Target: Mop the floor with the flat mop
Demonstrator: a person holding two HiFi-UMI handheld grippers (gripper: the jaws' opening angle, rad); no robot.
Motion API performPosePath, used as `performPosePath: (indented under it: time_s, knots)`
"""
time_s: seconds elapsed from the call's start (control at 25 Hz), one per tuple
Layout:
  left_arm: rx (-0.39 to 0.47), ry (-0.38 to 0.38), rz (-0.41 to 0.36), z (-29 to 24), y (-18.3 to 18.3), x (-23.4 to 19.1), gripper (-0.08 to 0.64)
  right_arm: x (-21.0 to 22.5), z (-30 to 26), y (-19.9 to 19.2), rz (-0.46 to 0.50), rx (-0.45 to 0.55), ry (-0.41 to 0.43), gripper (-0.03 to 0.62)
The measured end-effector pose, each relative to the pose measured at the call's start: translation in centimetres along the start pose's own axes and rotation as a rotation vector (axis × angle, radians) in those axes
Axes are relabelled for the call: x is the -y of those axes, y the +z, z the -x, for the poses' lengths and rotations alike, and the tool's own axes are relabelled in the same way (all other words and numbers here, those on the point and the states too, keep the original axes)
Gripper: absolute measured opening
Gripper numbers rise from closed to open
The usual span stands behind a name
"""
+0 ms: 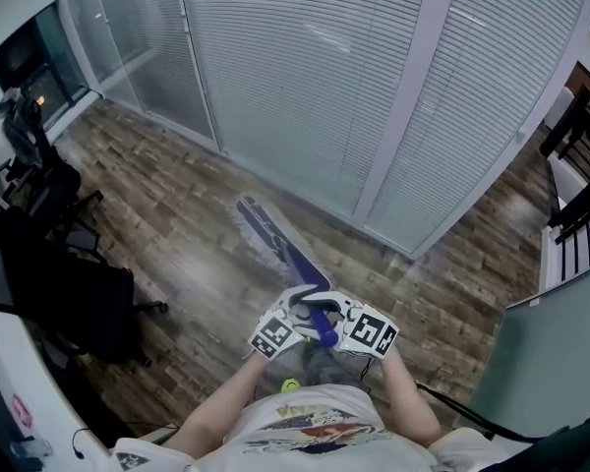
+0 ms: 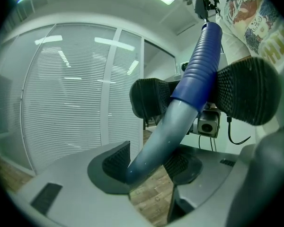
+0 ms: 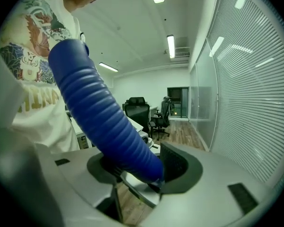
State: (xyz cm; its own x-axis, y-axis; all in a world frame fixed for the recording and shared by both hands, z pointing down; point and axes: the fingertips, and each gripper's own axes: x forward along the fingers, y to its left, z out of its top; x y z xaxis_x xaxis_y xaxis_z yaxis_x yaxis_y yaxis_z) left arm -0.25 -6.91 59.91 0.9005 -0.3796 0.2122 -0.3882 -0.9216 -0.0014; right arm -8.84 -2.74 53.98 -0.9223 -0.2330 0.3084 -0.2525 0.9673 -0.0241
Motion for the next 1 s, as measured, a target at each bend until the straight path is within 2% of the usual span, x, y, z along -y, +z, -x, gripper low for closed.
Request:
performPosePath:
  time_s: [0.4, 0.6, 1.0]
  knots:
    - [-0.047, 0.006, -0.003, -7.4, 1.5, -11.9, 0.192, 13.9, -0.7, 0.9, -0.003, 0.022, 0.041, 0.199]
    - [-0.054, 0.034, -0.002, -11.5, 2.0, -17.0, 0.192, 20.2, -0.3, 0.6, 0.007, 0.017, 0.084, 0.199]
    - [-0.076, 0.03, 0.008, -15.6, 2.1, -21.0, 0.193, 25.6, 0.4, -0.4, 0.029, -0.015, 0.141, 0.199]
